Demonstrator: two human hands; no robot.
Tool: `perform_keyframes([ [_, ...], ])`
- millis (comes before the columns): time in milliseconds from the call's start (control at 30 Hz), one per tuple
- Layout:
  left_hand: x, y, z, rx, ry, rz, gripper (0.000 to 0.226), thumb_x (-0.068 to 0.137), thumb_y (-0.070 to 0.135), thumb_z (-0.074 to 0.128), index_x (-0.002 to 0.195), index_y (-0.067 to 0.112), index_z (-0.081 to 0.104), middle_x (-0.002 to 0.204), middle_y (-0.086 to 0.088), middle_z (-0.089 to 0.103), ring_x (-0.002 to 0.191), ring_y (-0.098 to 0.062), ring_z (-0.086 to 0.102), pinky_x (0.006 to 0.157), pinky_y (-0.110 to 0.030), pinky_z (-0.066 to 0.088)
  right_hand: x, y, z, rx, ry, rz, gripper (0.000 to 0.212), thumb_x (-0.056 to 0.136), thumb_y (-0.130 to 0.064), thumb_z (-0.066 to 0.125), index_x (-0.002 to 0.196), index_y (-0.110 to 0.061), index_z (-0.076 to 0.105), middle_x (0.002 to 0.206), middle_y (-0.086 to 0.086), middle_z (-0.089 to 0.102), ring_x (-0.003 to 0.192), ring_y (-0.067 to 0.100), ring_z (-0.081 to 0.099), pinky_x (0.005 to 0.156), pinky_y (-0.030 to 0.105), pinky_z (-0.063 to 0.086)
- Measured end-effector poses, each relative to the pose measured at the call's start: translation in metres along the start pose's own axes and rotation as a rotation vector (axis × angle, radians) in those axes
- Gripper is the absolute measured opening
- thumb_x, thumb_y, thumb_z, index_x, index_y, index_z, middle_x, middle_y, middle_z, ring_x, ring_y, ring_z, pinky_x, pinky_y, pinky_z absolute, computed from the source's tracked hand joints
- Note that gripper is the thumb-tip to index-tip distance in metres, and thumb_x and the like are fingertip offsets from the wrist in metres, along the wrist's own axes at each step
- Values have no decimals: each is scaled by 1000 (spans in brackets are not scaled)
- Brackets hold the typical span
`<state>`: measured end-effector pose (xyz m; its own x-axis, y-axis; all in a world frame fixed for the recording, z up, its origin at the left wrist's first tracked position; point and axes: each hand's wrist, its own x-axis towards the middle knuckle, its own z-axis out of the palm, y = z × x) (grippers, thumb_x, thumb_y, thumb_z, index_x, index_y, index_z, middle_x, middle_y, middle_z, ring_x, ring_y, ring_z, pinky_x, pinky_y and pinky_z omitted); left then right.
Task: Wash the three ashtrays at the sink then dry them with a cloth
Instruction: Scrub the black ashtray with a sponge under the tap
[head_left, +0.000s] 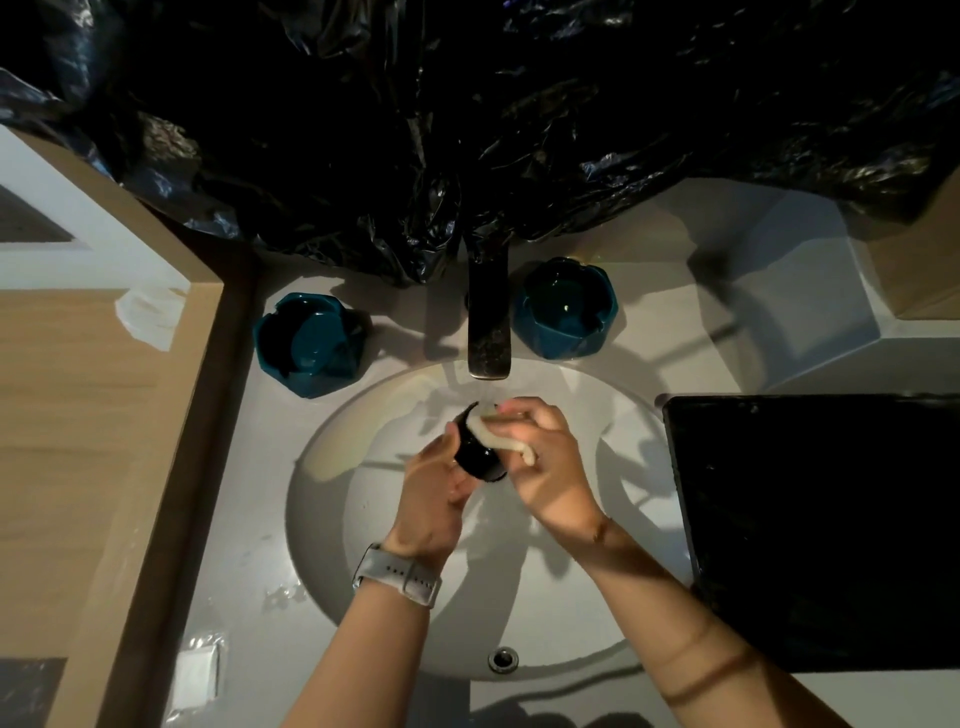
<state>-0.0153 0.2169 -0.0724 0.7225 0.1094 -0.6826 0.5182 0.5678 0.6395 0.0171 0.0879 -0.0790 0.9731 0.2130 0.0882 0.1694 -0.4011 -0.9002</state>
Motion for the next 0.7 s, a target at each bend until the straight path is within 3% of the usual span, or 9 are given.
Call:
perform_keyframes([
  [100,-4,3,0,-130,-62,-22,41,107,25,33,127,-4,55,105,-14,72,81,-16,73,73,-26,59,-5,3,-10,15,-104,-8,39,72,10,62,92,-20,76,107,0,61,105,18,55,94,11,38],
  [233,-4,3,-4,-128,23,-24,46,101,31,46,131,-2,55,132,-22,62,121,-29,62,99,-35,53,-2,14,-22,69,-47,179,14,87,-3,66,95,-10,76,99,-3,60,96,10,57,86,21,40],
  [300,-3,4,1,-93,38,53,39,103,26,46,128,-2,59,124,-20,67,115,-29,66,95,-34,56,-9,3,-18,178,20,179,18,92,-7,62,107,-6,71,105,2,56,97,5,56,85,20,42],
  [367,-2,5,6,-18,99,135,32,103,18,49,120,-5,63,114,-22,70,103,-31,68,84,-32,59,-19,-8,-9,182,33,48,21,93,-9,61,112,-10,69,109,6,52,96,7,56,82,19,46],
  [433,-2,6,9,99,126,223,30,102,17,52,108,-11,64,104,-30,67,92,-34,64,81,-39,53,-25,-10,2,115,-11,-9,24,94,-19,60,116,-22,68,112,3,48,89,11,58,79,20,48],
  [500,-2,6,10,256,135,297,28,100,18,55,96,-8,64,96,-32,65,85,-30,61,82,-42,47,-18,-9,10,45,3,52,29,93,-34,57,119,-25,67,113,-2,46,86,10,58,80,19,48],
  [600,-4,10,5,455,138,356,23,99,19,57,86,2,66,87,-20,69,80,-25,65,80,-37,50,5,-9,17,-10,15,177,31,90,-41,58,108,-18,71,111,-2,48,96,10,56,88,21,46],
  [700,-5,14,-1,589,91,386,22,98,17,57,79,7,65,76,-7,67,74,-20,62,74,-31,47,27,-7,20,32,61,247,20,91,-30,62,91,-12,69,96,0,56,93,18,57,81,20,42],
])
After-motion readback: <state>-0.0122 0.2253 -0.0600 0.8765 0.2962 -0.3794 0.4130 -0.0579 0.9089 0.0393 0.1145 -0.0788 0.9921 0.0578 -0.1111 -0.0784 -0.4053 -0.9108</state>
